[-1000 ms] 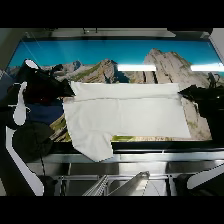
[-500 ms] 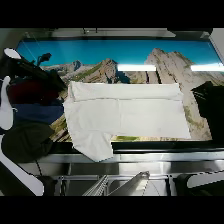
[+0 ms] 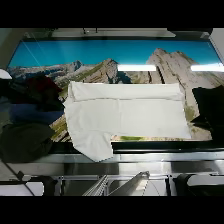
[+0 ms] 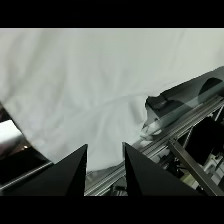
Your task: Fold the shirts.
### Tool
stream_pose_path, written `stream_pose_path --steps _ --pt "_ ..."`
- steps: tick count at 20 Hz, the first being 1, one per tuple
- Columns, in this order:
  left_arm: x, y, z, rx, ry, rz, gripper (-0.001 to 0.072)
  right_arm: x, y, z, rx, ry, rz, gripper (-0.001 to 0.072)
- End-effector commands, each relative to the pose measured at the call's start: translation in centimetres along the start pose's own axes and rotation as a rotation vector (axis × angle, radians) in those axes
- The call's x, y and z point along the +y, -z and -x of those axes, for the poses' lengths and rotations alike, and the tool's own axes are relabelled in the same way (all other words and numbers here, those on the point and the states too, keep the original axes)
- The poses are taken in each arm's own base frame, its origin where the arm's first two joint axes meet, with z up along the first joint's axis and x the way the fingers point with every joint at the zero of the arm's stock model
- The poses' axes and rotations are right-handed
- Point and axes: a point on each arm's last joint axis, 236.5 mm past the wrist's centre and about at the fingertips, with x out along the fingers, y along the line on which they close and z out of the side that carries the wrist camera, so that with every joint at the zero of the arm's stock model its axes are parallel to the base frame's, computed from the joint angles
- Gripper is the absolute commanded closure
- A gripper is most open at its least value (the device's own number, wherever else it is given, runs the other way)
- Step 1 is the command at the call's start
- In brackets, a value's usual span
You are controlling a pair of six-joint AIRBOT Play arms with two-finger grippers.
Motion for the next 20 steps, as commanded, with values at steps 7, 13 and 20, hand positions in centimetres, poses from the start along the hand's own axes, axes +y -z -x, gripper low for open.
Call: stream_pose_path --steps 7,13,20 --pt "3.0 8.3 -5.9 -0.028 -0.02 0.114 0.046 1.4 3.0 -4.0 0.072 -0.044 0.04 0.0388" --pt "4.6 12.7 -9.1 0.066 -0.003 0.189 0.046 2.9 3.3 -5.1 0.115 -0.045 0.085 0.0389" --pt "6.3 13.7 -10.9 0.045 -0.022 0.221 0.0461 2.9 3.3 -5.1 0.112 -0.048 0.083 0.039"
